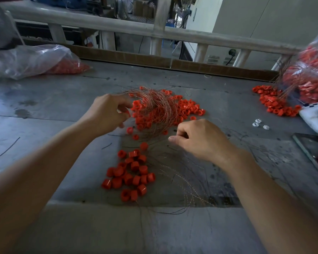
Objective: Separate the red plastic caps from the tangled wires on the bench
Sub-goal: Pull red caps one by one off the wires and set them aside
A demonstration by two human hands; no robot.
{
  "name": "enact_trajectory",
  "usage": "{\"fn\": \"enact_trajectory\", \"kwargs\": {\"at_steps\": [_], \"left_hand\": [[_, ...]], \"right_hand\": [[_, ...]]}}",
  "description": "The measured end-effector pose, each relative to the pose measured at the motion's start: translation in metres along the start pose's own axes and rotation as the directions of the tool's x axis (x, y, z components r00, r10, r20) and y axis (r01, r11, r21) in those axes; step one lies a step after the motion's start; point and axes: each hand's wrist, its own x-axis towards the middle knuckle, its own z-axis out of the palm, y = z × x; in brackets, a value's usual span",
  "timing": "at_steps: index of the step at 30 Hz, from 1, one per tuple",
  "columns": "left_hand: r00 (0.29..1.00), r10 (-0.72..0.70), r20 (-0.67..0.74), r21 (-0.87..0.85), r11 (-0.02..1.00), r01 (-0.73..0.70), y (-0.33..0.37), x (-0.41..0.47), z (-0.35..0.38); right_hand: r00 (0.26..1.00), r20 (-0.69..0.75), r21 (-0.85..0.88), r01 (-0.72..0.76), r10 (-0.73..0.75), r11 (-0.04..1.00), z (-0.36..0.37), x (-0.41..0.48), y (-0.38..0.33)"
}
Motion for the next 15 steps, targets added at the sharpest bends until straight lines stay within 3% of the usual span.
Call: {"fn": "enact_trajectory", "kwargs": {"at_steps": [8, 15], "left_hand": [[0.996, -0.091, -0.002, -0.319, 0.944, 0.086, 0.024, -0.029, -0.009], [0.997, -0.062, 0.039, -0.432, 0.899, 0.073, 0.026, -0.047, 0.006]], "right_hand": [[0.999, 0.002, -0.007, -0.053, 0.053, 0.999, 0.001, 0.005, 0.007], [0.998, -0.039, 0.035, -0.045, 0.046, 0.998, 0.004, 0.005, 0.009]]}}
